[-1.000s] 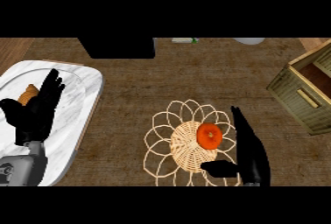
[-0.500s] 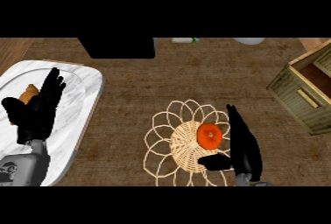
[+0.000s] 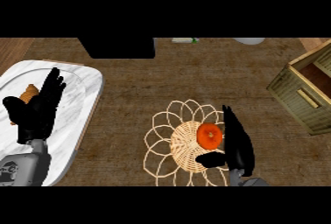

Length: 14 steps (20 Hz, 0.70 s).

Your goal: Pick the squash from the placemat and place it in the basket

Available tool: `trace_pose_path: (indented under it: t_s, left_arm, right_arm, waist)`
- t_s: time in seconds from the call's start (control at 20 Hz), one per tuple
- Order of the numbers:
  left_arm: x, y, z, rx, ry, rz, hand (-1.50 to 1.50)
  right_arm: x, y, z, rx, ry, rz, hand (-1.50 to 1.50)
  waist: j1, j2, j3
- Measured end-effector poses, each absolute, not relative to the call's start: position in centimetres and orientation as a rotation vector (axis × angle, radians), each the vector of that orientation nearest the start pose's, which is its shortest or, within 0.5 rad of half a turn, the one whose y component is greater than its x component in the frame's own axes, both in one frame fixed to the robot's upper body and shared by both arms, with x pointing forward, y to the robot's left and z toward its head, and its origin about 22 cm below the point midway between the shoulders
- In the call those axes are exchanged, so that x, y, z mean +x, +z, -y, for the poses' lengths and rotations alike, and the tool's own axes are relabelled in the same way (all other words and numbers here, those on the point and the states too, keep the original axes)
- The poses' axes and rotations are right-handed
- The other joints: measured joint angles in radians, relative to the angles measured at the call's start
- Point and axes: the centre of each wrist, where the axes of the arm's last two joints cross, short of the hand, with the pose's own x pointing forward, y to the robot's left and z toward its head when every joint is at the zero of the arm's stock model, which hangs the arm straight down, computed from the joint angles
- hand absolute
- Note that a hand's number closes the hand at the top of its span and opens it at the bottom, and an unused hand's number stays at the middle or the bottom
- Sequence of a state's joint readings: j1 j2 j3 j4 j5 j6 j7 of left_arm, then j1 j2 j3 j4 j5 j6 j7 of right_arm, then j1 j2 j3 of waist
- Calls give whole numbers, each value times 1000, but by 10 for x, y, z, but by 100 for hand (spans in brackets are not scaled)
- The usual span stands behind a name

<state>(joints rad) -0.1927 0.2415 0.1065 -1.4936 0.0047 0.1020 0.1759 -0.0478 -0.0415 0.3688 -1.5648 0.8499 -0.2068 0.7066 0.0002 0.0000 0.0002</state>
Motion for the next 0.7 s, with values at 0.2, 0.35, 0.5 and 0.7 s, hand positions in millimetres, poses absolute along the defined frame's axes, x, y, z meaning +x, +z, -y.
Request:
trace_pose_path:
  t_s: [0.2, 0.35, 0.5, 0.7]
  left_arm:
    - [286, 44, -292, 293, -24, 1517, 0]
    - [284, 44, -299, 291, -25, 1518, 0]
    - [286, 44, -297, 286, -24, 1514, 0]
    - [284, 46, -297, 283, -33, 1515, 0]
  right_arm:
    - [240, -1, 151, -751, 543, 1080, -150]
    - [245, -6, 154, -751, 549, 1069, -150]
    - [251, -13, 154, -743, 550, 1064, -150]
    - [251, -22, 154, -702, 586, 1051, 150]
  waist:
    - [0, 0, 0]
    - [0, 0, 0]
    - [0, -2, -2]
    - [-1, -6, -5]
